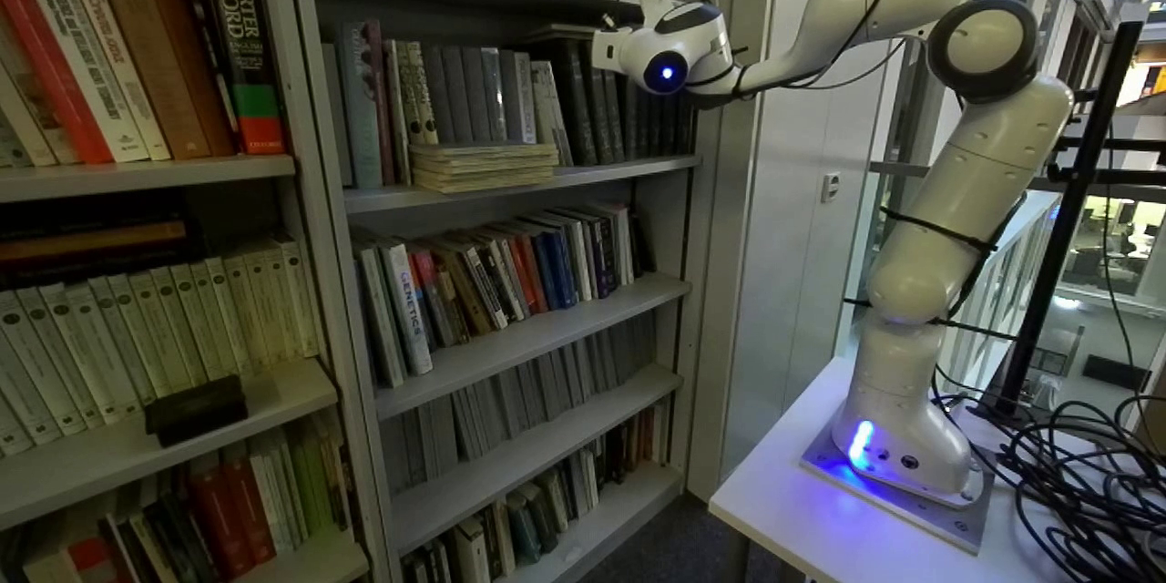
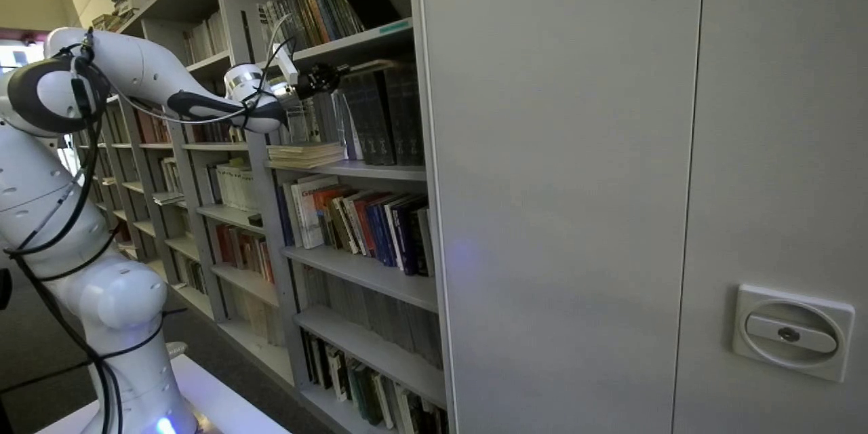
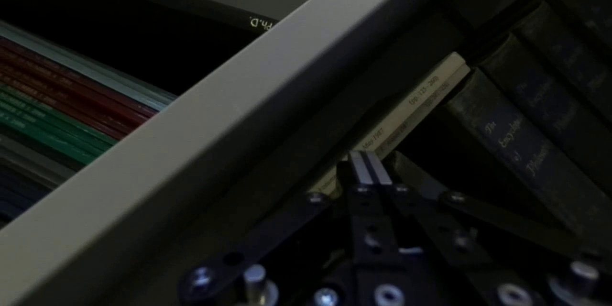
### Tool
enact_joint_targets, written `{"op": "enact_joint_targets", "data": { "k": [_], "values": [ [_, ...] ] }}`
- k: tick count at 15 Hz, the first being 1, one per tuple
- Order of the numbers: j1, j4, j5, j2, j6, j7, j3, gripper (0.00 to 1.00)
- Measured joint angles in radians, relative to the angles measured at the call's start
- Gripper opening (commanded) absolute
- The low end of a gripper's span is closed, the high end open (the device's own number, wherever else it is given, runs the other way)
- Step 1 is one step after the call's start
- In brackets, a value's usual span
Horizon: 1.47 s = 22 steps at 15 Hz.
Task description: Pick up one of the paper books and put it on top of the large encyclopedia books
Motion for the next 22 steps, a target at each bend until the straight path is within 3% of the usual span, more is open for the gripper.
{"op": "enact_joint_targets", "data": {
  "k": [22],
  "values": [
    [0.003,0.112,-0.002,0.066,0.039,-0.004,0.025,0.0]
  ]
}}
